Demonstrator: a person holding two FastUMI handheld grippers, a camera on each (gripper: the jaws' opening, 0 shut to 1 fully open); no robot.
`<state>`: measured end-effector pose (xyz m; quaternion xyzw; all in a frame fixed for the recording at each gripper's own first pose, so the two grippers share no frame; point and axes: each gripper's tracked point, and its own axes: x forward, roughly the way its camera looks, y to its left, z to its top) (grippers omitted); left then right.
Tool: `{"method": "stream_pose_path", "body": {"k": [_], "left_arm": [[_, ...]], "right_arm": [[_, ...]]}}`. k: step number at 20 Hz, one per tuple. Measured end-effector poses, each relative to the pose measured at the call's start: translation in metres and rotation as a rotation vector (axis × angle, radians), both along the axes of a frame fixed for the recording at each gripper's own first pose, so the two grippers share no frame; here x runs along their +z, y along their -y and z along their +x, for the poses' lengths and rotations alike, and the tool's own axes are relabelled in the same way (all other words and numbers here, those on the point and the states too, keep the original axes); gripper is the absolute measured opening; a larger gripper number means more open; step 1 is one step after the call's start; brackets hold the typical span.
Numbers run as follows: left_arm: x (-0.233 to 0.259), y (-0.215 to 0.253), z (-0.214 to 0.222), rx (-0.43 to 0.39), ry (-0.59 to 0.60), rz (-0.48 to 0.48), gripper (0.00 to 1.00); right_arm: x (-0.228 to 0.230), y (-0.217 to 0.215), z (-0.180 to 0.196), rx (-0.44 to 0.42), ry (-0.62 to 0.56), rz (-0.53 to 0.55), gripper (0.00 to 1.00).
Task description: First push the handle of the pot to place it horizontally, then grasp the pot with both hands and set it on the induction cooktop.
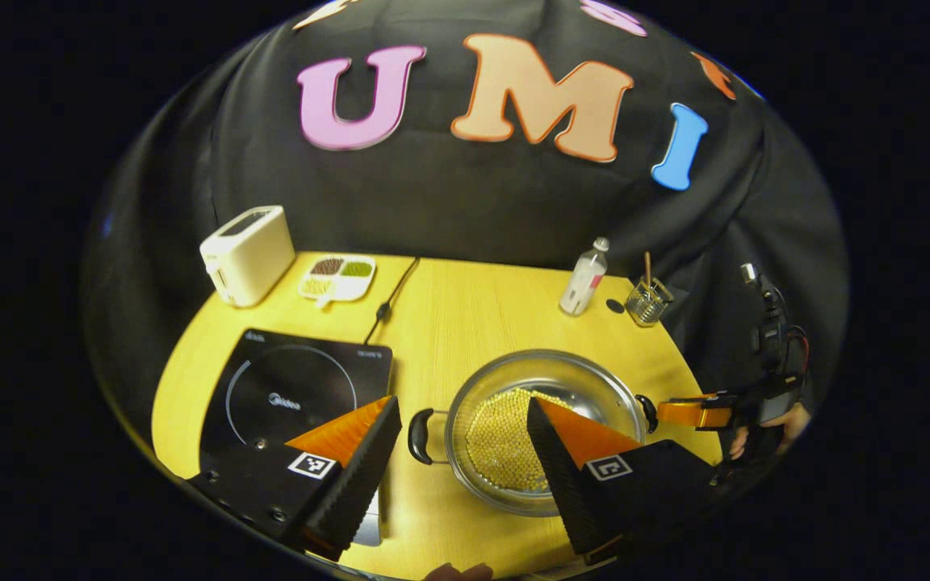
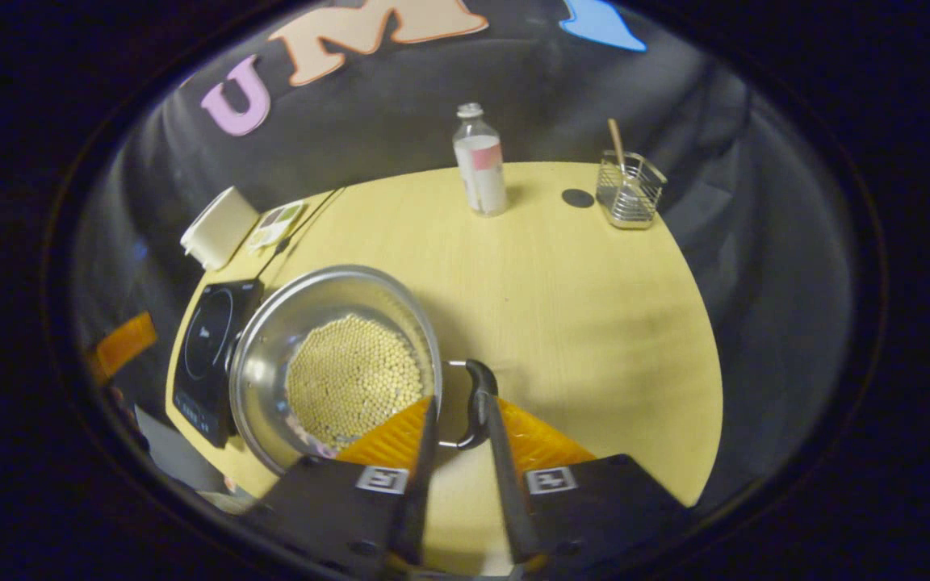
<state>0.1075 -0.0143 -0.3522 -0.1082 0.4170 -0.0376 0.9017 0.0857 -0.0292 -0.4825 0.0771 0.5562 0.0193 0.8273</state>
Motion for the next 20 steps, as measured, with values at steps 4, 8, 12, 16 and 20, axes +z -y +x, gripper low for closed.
{"method": "stream_pose_path", "body": {"k": [4, 8, 12, 16, 20], "left_arm": [[-0.034, -0.01, 0.007, -0.007, -0.077, -0.022, 0.97], [-0.069, -0.014, 0.006, -0.03, -0.167, -0.026, 0.97], [-0.083, -0.015, 0.008, -0.037, -0.199, -0.033, 0.96], [-0.096, -0.015, 0.007, -0.054, -0.231, -0.02, 0.96], [-0.115, -0.014, 0.002, -0.078, -0.262, 0.017, 0.97]], "right_arm": [[-0.011, 0.0, 0.004, -0.063, -0.025, -0.039, 0.88], [-0.021, -0.003, 0.003, -0.066, -0.058, -0.067, 0.96], [-0.028, -0.006, 0.004, -0.072, -0.081, -0.076, 0.95], [-0.035, -0.007, 0.001, -0.063, -0.102, -0.078, 0.95], [-0.041, -0.003, 0.002, -0.042, -0.101, -0.103, 0.87]]}}
